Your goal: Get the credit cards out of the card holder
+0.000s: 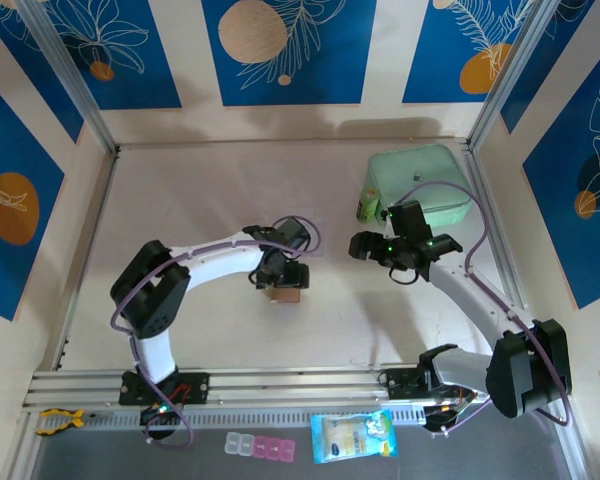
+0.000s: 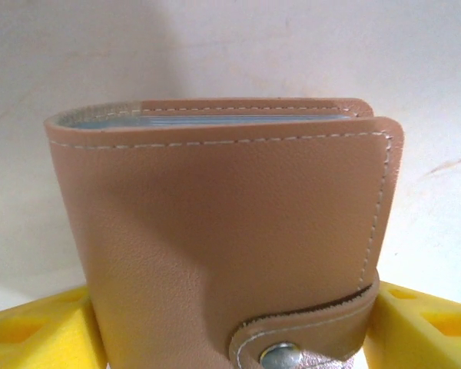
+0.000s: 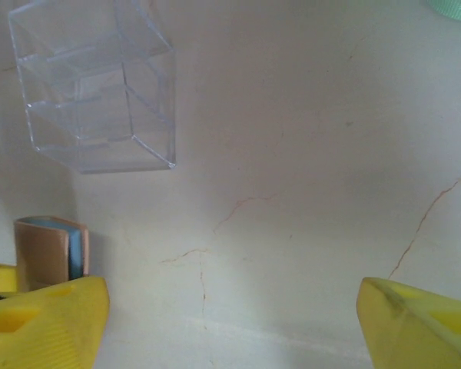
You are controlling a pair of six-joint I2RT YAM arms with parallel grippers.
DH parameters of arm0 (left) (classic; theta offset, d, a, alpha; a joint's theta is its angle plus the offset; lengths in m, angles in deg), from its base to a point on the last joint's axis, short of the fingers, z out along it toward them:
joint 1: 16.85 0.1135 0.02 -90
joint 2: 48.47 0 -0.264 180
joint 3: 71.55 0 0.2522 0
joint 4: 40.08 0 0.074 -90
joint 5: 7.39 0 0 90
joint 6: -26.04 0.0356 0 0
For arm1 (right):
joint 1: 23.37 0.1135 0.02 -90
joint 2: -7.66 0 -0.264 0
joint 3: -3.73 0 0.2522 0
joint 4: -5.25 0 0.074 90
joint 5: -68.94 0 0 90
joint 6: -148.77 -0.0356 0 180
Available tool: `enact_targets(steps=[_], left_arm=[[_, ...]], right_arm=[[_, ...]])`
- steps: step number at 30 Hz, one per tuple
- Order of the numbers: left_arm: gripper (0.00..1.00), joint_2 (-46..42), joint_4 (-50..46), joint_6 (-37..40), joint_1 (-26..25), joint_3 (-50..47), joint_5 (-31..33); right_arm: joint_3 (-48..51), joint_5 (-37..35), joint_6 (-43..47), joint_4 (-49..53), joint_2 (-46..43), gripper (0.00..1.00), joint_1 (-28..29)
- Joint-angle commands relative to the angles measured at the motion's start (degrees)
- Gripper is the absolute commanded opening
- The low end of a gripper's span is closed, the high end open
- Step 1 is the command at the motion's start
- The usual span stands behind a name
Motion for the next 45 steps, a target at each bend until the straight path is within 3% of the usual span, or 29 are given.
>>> enact_targets(steps=[1,8,13,19,32,45], left_arm=[[0.80,1.7,-0.4,-2.1,-0.9,1.8,-2.1],[0.87,-0.2,0.9,-3.6,-1.4,0.6,-3.9],[0.85,-2.2,3.8,-4.7,-1.4,-1.5,-5.7],[0.86,-5.5,4.5,-4.8,-1.3,-4.2,-3.3],[0.84,-20.3,16.1,-3.7,1.9,-18.4,-1.5],[0.74,-28.9,32.7,-6.5,11.3,-35.3,-12.6]], right_arm=[[1.2,3.2,1.5,-0.2,-0.9,0.84,-0.9],[1.5,4.8,0.9,-0.2,-1.0,0.84,-0.9],[0.9,6.6,-0.4,-0.4,-0.5,0.83,-0.3],[-0.3,6.5,-2.4,-0.2,0.6,0.82,2.8],[-6.0,3.8,-8.6,0.2,10.1,0.61,15.6],[-19.3,-4.0,-11.7,9.6,25.3,0.45,28.1]])
